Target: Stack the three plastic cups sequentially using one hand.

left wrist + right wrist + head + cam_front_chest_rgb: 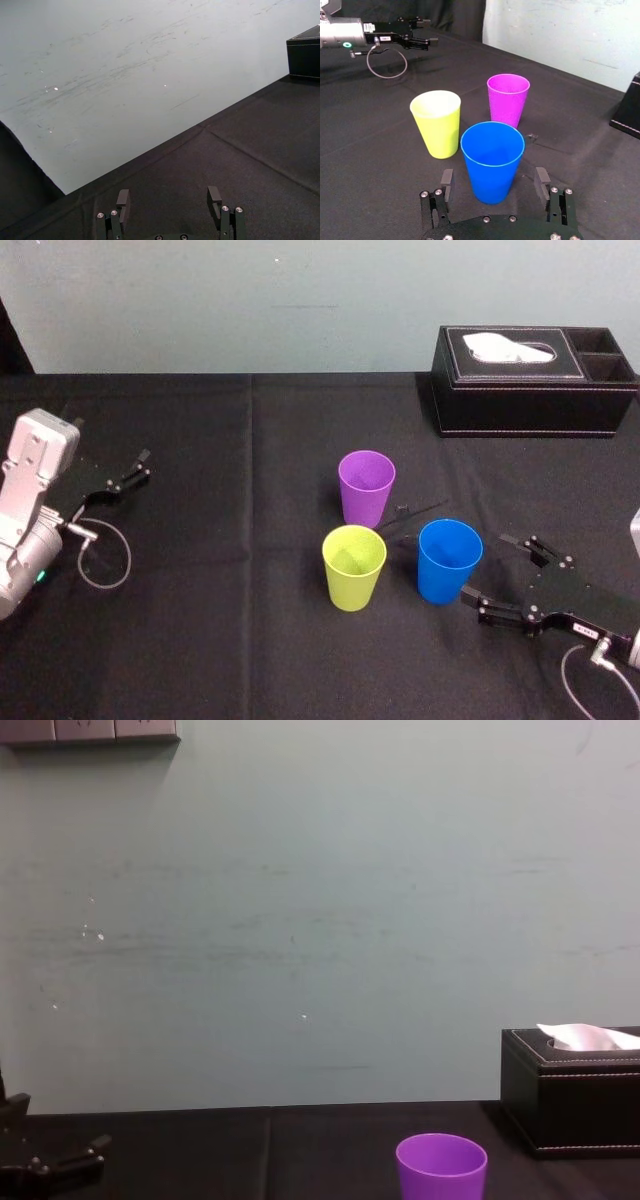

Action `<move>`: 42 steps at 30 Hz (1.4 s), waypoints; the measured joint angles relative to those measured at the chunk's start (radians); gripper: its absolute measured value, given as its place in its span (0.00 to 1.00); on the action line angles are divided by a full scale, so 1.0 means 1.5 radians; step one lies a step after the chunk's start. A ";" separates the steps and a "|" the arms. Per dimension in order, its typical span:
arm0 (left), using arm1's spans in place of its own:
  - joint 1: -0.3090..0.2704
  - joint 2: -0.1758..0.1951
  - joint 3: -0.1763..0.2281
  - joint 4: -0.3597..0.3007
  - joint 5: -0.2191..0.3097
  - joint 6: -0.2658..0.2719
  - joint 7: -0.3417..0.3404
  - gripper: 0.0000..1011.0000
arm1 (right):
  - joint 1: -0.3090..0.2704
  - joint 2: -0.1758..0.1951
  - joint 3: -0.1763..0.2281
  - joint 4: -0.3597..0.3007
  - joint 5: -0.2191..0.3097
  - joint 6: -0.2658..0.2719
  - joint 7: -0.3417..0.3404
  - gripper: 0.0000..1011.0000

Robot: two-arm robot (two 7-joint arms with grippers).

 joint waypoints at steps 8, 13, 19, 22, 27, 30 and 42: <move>0.000 0.000 0.000 0.000 0.000 0.000 0.000 1.00 | 0.017 -0.018 -0.009 0.018 -0.012 0.008 0.011 0.99; 0.000 0.000 0.000 0.000 0.000 0.000 0.000 1.00 | 0.032 -0.029 -0.017 0.030 -0.020 0.014 0.014 0.99; 0.000 0.000 0.000 0.000 0.000 0.000 0.000 1.00 | 0.050 -0.041 -0.026 0.043 -0.026 0.019 0.015 0.99; 0.000 0.000 0.000 0.000 0.000 0.000 0.000 1.00 | 0.060 -0.047 -0.031 0.050 -0.030 0.022 0.016 0.99; 0.000 0.000 0.000 0.000 0.000 0.000 0.000 1.00 | 0.077 -0.057 -0.040 0.061 -0.036 0.026 0.017 0.99; 0.000 0.000 0.000 0.000 0.000 0.000 0.000 1.00 | 0.086 -0.062 -0.046 0.067 -0.039 0.028 0.017 0.99; 0.000 0.000 0.000 0.000 0.000 0.000 0.000 1.00 | 0.100 -0.070 -0.054 0.075 -0.041 0.032 0.019 0.99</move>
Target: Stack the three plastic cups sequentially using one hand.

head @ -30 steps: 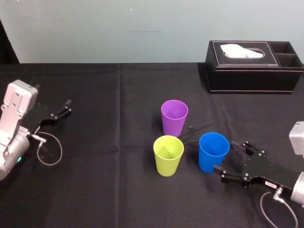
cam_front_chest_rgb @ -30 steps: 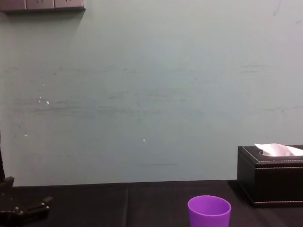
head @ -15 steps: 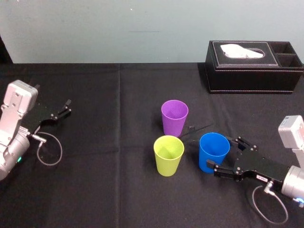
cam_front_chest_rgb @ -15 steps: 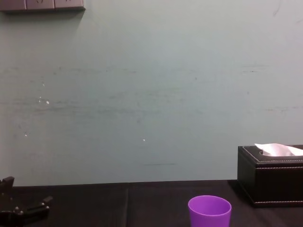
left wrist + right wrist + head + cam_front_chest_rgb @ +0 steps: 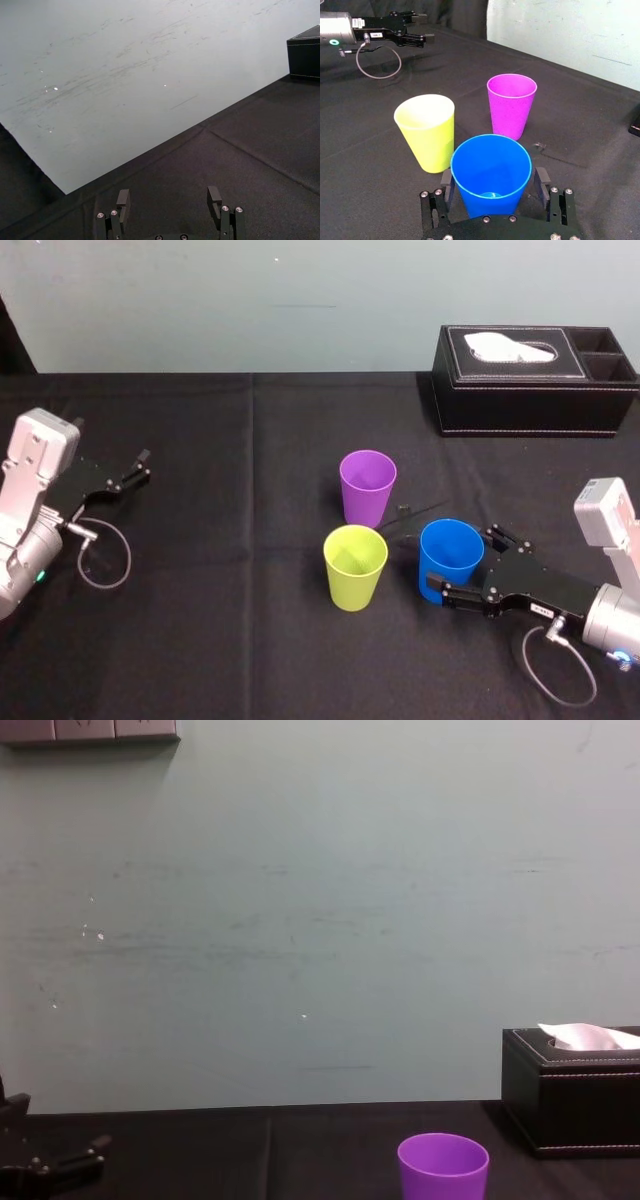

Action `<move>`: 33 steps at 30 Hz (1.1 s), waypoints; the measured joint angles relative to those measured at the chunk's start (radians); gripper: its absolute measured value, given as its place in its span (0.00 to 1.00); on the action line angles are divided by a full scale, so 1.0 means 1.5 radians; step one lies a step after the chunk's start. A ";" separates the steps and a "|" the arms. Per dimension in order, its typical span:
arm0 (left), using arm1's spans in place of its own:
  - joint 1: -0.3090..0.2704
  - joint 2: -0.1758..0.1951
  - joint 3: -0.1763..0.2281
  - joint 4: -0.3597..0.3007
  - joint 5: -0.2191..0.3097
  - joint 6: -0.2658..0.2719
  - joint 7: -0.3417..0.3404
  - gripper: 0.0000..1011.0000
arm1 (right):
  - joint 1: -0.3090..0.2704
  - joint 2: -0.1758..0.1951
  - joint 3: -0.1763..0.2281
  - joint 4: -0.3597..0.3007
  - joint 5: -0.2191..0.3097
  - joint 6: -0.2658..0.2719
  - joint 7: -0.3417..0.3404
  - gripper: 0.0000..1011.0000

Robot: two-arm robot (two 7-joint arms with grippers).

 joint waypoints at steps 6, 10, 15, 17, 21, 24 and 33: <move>0.000 0.000 0.000 0.000 0.000 0.000 0.000 1.00 | -0.001 0.001 0.001 -0.001 0.000 0.000 0.000 0.98; 0.000 0.000 0.000 0.000 0.000 0.000 0.000 1.00 | -0.001 0.001 0.001 -0.001 0.000 -0.001 0.000 0.92; 0.000 0.000 0.000 0.000 0.000 0.000 0.000 1.00 | -0.002 0.001 0.002 -0.001 0.000 -0.001 0.000 0.77; 0.000 0.000 0.000 0.000 0.000 0.000 0.000 1.00 | -0.002 0.001 0.002 -0.001 0.000 -0.001 0.000 0.75; 0.000 0.000 0.000 0.000 0.000 0.000 0.000 1.00 | -0.002 0.001 0.002 -0.002 0.000 -0.001 -0.001 0.73; 0.000 0.000 0.000 0.000 0.000 0.000 0.000 1.00 | -0.002 0.001 0.002 -0.002 0.000 -0.002 -0.001 0.72; 0.000 0.000 0.000 0.000 0.000 0.000 0.000 1.00 | -0.003 0.002 0.002 -0.002 0.000 -0.002 -0.001 0.71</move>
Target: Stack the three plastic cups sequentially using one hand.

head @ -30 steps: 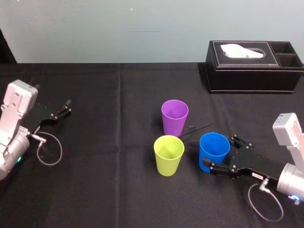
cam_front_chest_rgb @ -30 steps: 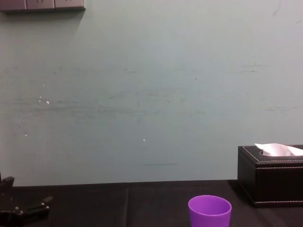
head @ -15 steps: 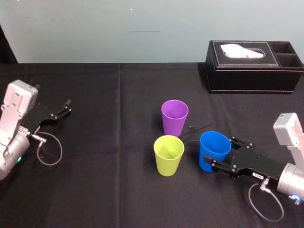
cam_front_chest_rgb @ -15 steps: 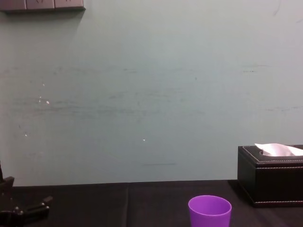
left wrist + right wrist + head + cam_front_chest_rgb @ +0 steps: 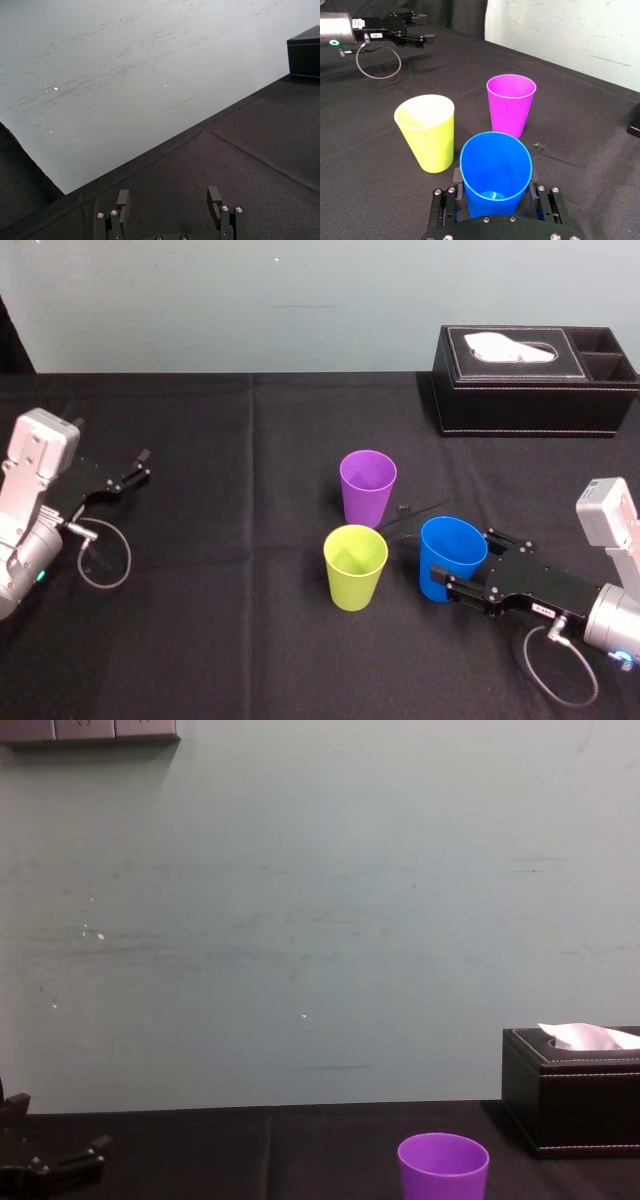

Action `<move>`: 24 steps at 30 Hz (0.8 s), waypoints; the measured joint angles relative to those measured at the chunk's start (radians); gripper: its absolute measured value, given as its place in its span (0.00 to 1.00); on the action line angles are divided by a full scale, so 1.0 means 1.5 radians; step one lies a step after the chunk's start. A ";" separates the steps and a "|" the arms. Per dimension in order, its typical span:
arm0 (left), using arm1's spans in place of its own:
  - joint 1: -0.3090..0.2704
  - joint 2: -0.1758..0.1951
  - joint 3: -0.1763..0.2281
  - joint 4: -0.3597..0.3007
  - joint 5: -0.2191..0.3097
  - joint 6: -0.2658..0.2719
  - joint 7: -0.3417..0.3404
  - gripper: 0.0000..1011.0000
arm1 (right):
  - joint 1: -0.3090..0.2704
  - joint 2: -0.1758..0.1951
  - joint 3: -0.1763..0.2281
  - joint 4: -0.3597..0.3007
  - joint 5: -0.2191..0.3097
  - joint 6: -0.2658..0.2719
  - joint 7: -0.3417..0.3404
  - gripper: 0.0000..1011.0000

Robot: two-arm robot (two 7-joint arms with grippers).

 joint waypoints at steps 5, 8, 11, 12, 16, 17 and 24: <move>0.000 0.000 0.000 0.000 0.000 0.000 0.000 1.00 | 0.000 0.000 0.000 0.000 0.000 0.000 -0.001 0.71; 0.000 0.000 0.000 0.000 0.000 0.000 0.000 1.00 | -0.012 -0.001 0.013 -0.017 0.001 0.009 -0.026 0.71; 0.000 0.000 0.000 0.000 0.000 0.000 0.000 1.00 | -0.027 -0.002 0.029 -0.042 0.005 0.022 -0.052 0.71; 0.000 0.000 0.000 0.000 0.000 0.000 0.000 1.00 | -0.030 -0.001 0.033 -0.048 0.005 0.026 -0.059 0.71; 0.000 0.000 0.000 0.000 0.000 0.000 0.000 1.00 | -0.042 0.003 0.050 -0.085 0.008 0.058 -0.083 0.71; 0.000 0.000 0.000 0.000 0.000 0.000 0.000 1.00 | -0.043 0.004 0.052 -0.091 0.009 0.063 -0.086 0.71; 0.000 0.000 0.000 0.000 0.000 0.000 0.000 1.00 | -0.036 0.012 0.067 -0.136 0.012 0.101 -0.097 0.71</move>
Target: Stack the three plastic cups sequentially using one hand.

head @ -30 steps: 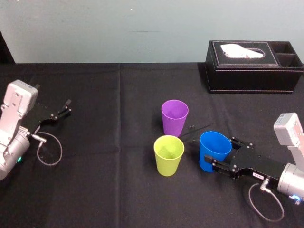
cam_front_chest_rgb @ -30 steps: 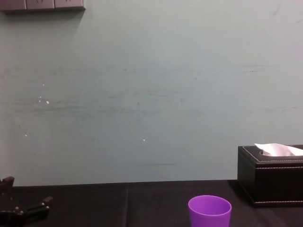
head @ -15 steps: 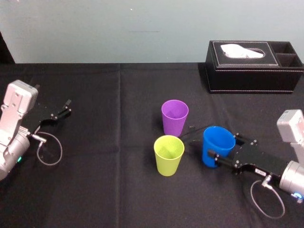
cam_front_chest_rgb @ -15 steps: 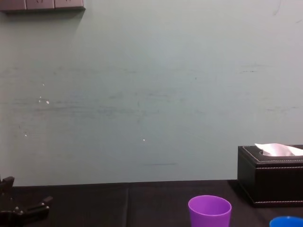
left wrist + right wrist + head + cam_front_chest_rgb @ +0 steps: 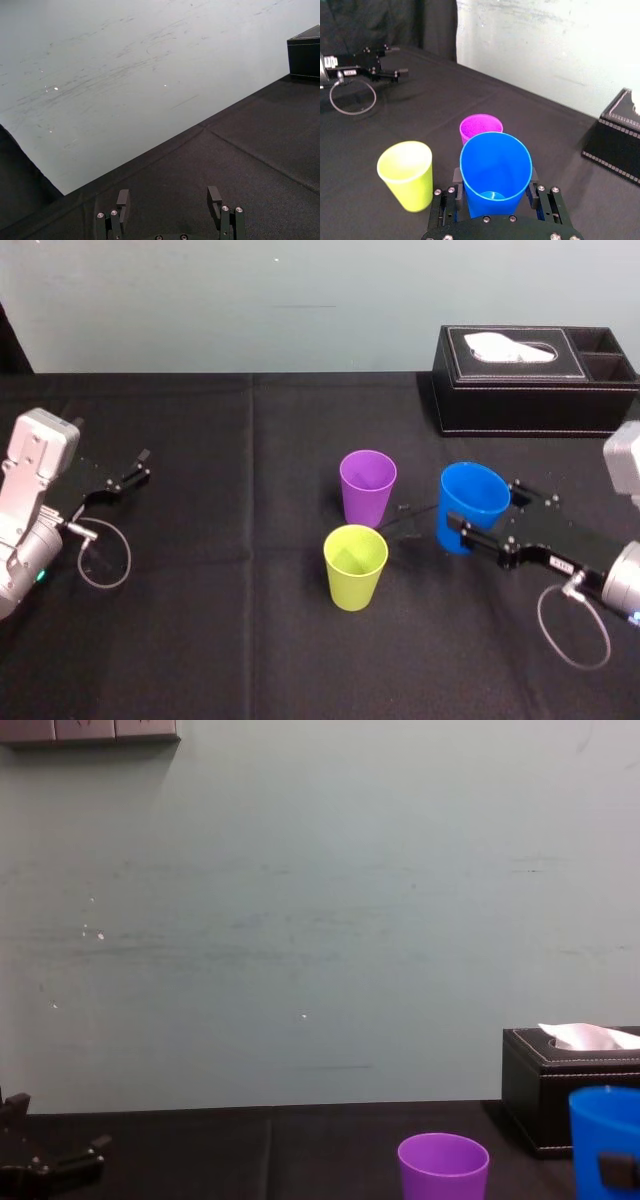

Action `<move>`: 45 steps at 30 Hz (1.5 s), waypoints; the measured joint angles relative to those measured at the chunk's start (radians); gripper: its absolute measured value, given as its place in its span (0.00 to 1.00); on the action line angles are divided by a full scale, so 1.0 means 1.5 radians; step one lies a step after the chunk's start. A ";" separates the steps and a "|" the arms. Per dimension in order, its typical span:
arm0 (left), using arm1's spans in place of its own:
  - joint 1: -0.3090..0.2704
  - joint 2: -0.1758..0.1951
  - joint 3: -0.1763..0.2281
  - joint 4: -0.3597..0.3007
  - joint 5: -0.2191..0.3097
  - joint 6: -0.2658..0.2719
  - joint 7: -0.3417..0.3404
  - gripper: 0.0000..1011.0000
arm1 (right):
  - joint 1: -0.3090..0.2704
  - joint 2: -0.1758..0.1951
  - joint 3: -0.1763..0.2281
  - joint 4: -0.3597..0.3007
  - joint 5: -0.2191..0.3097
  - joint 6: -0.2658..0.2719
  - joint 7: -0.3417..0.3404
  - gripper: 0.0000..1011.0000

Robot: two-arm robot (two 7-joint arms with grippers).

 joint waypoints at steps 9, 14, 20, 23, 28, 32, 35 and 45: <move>0.000 0.000 0.000 0.000 0.000 0.000 0.000 1.00 | 0.047 -0.002 -0.006 -0.029 0.004 0.051 -0.009 0.71; 0.000 0.000 0.000 0.000 0.000 0.000 0.000 1.00 | 0.086 -0.010 -0.027 -0.026 0.001 0.066 -0.007 0.71; 0.000 0.000 0.000 0.000 0.000 0.000 0.000 1.00 | 0.128 -0.024 -0.053 -0.014 -0.008 0.079 -0.005 0.71; 0.000 0.000 0.000 0.000 0.000 0.000 0.000 1.00 | 0.148 -0.033 -0.067 -0.004 -0.013 0.084 -0.005 0.71; 0.000 0.000 0.000 0.000 0.000 0.000 0.000 1.00 | 0.181 -0.050 -0.091 0.018 -0.022 0.093 -0.004 0.71; 0.000 0.000 0.000 0.000 0.000 0.000 0.000 1.00 | 0.203 -0.064 -0.108 0.038 -0.028 0.098 -0.001 0.71; 0.000 0.000 0.000 0.000 0.000 0.000 0.000 1.00 | 0.217 -0.073 -0.120 0.054 -0.033 0.099 0.001 0.71; 0.000 0.000 0.000 0.000 0.000 0.000 0.000 1.00 | 0.247 -0.093 -0.143 0.088 -0.046 0.099 0.006 0.71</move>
